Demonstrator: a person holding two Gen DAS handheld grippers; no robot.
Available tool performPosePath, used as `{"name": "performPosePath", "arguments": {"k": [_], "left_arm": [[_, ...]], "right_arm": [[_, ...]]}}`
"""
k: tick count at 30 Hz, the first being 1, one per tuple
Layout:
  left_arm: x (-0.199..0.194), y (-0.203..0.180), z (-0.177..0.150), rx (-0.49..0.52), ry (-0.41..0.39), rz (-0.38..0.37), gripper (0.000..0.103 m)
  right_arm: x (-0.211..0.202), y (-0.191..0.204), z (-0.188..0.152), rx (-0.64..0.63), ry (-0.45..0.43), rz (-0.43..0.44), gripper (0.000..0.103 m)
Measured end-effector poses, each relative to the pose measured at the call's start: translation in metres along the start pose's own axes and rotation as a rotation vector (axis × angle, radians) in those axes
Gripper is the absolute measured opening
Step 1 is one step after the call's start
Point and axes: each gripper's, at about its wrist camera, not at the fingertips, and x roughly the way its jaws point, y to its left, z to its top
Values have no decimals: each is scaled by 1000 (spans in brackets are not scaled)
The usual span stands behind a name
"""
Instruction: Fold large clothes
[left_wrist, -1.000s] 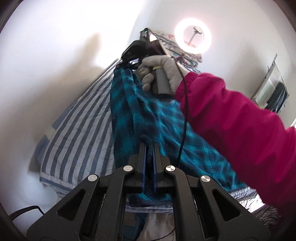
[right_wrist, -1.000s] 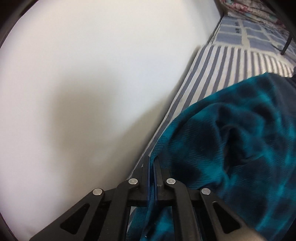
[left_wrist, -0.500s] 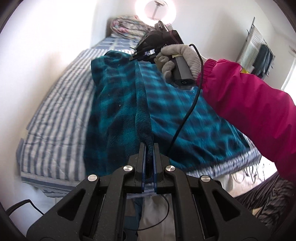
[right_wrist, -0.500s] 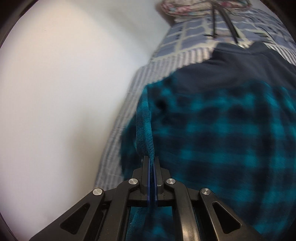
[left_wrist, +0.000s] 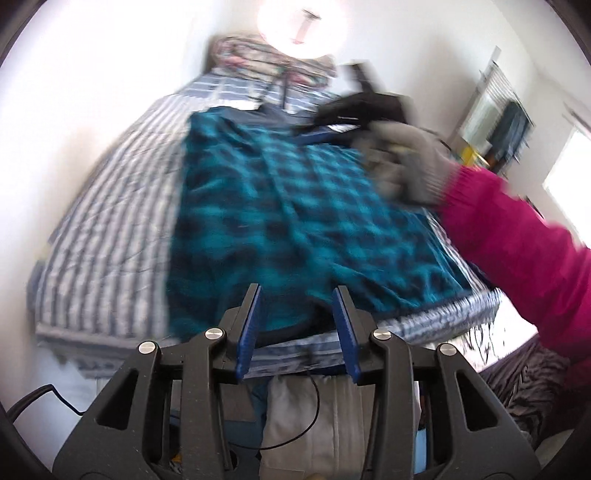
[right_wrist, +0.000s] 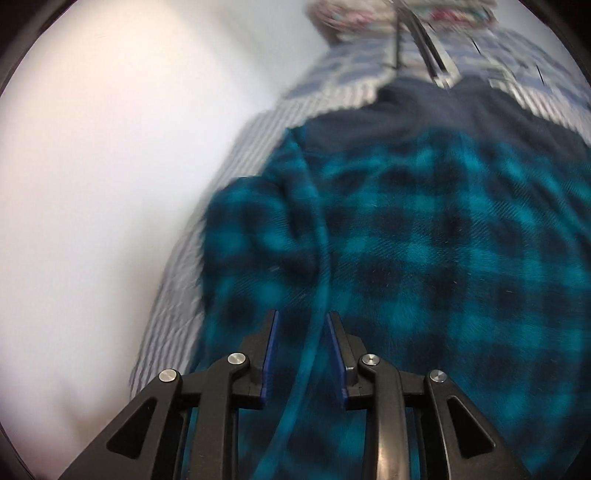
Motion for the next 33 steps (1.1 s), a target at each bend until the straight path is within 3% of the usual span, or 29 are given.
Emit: {"name": "performPosePath", "arguments": {"k": [6, 13, 18, 19, 20, 21, 27, 30, 33], "left_arm": [[16, 53, -11, -240, 71, -34, 39], [55, 61, -12, -313, 162, -30, 39], [74, 64, -18, -350, 203, -30, 39], [76, 63, -18, -345, 207, -27, 30], [78, 62, -19, -345, 208, -27, 9], [79, 62, -19, -348, 207, -38, 7], [49, 56, -14, -332, 104, 0, 4], [28, 57, -18, -319, 35, 59, 4], [37, 66, -25, -333, 69, 92, 4]], "right_arm": [[-56, 31, -56, -120, 8, 47, 33], [-67, 53, -135, -154, 101, 73, 32], [-44, 82, -129, -225, 101, 60, 32], [-40, 90, -124, -237, 99, 67, 33], [-34, 99, -118, -254, 101, 72, 33], [-28, 105, -114, -267, 100, 71, 33], [7, 123, -111, -290, 130, 28, 33], [18, 125, -117, -308, 148, 4, 33], [29, 123, -126, -348, 169, -50, 32]]}}
